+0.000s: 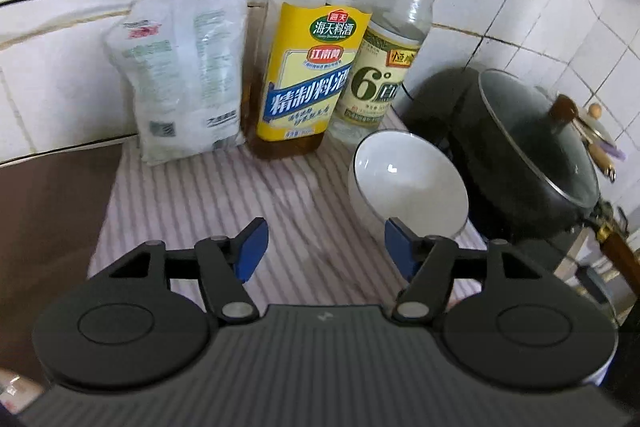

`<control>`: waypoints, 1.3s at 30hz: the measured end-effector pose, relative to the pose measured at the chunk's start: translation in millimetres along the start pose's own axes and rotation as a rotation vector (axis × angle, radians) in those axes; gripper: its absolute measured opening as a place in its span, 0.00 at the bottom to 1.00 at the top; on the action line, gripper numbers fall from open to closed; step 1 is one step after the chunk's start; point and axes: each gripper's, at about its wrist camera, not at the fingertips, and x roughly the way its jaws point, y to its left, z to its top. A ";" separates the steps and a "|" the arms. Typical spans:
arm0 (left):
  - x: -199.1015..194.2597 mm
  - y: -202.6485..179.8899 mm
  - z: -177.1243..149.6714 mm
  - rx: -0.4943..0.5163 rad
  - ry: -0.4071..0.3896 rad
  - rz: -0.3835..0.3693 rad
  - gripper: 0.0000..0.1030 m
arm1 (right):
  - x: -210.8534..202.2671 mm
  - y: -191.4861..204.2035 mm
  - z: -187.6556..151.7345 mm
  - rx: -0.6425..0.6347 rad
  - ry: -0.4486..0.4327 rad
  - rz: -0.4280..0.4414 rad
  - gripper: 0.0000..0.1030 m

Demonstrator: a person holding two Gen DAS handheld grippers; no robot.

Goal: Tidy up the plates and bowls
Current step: 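Move both tools to the white bowl by the bottles and grasp its rim, then lift the bowl with both tools and carry it over the nested bowls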

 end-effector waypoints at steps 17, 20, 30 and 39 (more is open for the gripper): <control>72.6 -8.5 20.9 -0.069 0.074 -0.038 0.62 | 48.0 -7.7 6.4 0.044 0.007 -0.043 0.88; 80.2 -6.7 23.5 -0.057 0.082 -0.024 0.54 | 55.7 -9.0 11.0 0.026 0.021 -0.054 0.91; 81.9 -11.6 17.3 -0.020 0.092 -0.066 0.12 | 63.6 -11.1 18.4 0.002 0.013 -0.057 0.94; 59.4 -15.4 16.8 -0.007 0.123 -0.035 0.12 | 39.6 0.3 17.0 -0.030 0.001 -0.035 0.94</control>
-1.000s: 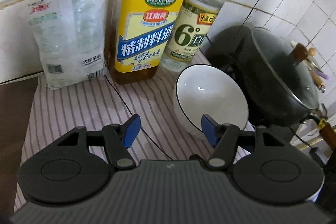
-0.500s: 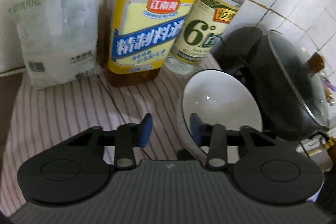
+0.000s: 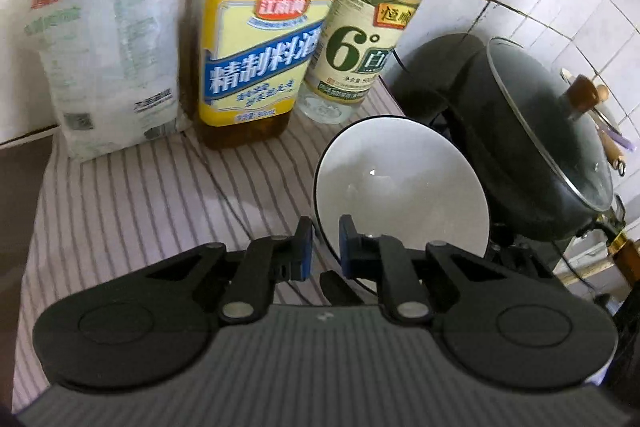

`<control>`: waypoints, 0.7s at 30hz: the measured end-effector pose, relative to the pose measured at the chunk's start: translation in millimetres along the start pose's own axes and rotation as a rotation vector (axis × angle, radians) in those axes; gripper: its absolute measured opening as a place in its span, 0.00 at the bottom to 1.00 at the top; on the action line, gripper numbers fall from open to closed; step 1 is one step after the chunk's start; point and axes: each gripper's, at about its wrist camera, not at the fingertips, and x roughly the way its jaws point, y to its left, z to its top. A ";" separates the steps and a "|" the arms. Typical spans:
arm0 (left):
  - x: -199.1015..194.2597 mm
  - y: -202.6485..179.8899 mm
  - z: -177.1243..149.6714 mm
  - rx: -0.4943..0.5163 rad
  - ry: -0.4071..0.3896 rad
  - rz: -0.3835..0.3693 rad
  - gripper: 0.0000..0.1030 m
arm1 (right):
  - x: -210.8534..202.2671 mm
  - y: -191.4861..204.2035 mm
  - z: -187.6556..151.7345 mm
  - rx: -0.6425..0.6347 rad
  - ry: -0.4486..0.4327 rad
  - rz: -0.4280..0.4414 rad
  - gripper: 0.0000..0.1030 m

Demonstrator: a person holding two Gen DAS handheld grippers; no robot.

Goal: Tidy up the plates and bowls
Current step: 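Lift the bowl with both tools and carry it over the nested bowls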

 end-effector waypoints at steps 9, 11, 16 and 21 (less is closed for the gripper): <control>-54.2 -18.3 -0.2 0.086 -0.026 0.060 0.12 | -43.0 14.8 13.1 -0.016 -0.063 0.030 0.94; -65.4 -23.8 -4.3 0.123 -0.038 0.076 0.12 | -54.4 20.2 11.9 -0.003 -0.074 0.031 0.94; -86.5 -25.7 -16.0 0.150 -0.041 0.088 0.12 | -74.4 31.0 5.8 -0.003 -0.091 0.035 0.94; -108.5 -25.5 -30.2 0.151 -0.050 0.095 0.12 | -94.3 42.4 -0.2 0.012 -0.094 0.048 0.94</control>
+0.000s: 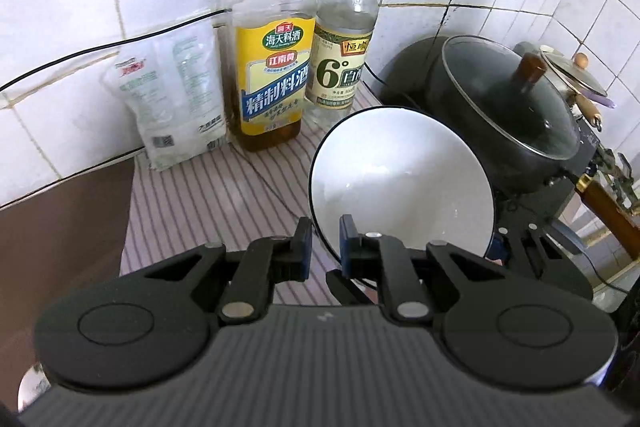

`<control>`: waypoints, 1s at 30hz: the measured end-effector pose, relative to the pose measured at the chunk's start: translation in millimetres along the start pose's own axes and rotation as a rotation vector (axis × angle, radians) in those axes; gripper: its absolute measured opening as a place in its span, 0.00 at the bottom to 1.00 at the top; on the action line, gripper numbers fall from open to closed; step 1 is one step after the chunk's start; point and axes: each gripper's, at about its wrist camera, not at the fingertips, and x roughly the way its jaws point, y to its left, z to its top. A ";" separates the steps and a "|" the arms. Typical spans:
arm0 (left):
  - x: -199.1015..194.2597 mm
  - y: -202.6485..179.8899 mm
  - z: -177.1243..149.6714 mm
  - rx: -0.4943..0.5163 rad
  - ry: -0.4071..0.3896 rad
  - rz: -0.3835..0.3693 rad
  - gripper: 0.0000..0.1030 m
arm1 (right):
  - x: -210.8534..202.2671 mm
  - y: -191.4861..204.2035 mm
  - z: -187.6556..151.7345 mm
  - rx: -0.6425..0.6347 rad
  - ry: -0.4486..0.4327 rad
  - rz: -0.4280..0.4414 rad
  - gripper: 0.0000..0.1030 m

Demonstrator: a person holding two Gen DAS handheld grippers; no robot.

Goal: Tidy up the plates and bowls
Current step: 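Lift the bowl with both tools and carry it over the nested bowls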

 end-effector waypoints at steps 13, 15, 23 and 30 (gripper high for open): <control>-41.8 -0.2 -32.5 -0.014 0.004 -0.001 0.12 | -44.3 22.6 -13.0 -0.042 -0.009 0.000 0.94; -52.0 0.4 -40.2 -0.015 0.002 0.009 0.12 | -52.5 26.5 -14.9 -0.049 -0.011 0.016 0.94; -81.7 12.7 -81.7 -0.068 0.015 0.047 0.12 | -80.0 51.0 -35.7 -0.062 0.013 0.069 0.94; -86.2 13.8 -104.6 -0.098 0.069 0.084 0.12 | -84.7 63.7 -48.1 -0.076 0.085 0.107 0.94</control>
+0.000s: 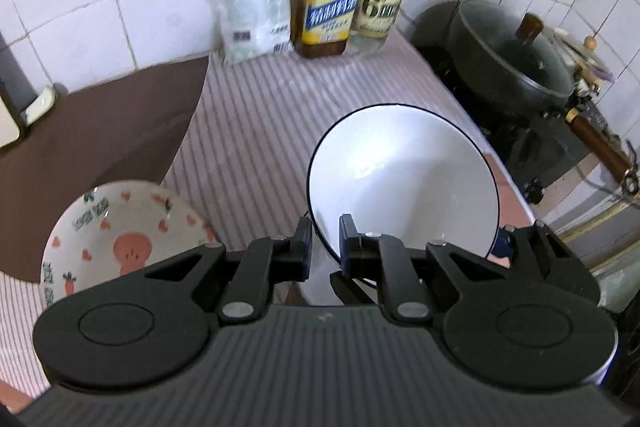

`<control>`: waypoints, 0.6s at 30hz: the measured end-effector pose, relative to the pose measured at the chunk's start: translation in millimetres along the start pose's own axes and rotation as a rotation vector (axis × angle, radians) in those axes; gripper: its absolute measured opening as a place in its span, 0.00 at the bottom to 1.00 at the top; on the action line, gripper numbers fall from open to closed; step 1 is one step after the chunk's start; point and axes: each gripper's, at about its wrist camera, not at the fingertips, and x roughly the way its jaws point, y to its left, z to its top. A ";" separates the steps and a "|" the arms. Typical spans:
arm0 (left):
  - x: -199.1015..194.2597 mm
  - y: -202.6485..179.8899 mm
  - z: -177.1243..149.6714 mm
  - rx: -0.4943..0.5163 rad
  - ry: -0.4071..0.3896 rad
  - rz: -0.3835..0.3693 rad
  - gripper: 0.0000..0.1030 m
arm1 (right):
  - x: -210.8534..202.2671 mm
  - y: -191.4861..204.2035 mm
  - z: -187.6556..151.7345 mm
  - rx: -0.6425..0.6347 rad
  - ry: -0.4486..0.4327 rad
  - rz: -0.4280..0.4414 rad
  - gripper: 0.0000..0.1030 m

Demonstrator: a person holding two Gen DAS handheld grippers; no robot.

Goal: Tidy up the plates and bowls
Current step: 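Lift the bowl with both tools and carry it over the nested bowls, then lower the bowl into the nested bowls and open both tools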

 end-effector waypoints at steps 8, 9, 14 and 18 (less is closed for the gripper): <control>5.9 2.0 -10.1 -0.014 0.033 0.004 0.12 | -0.3 8.2 -7.9 -0.007 0.057 -0.011 0.94; 7.4 2.2 -10.8 -0.020 0.038 0.004 0.11 | 0.3 8.5 -8.8 -0.008 0.066 -0.011 0.94; 18.2 6.5 -15.3 -0.039 0.072 0.006 0.12 | 6.2 9.0 -11.6 -0.021 0.119 -0.004 0.94; 22.8 7.2 -14.8 -0.051 0.078 0.013 0.11 | 8.3 10.9 -10.6 -0.051 0.128 -0.013 0.94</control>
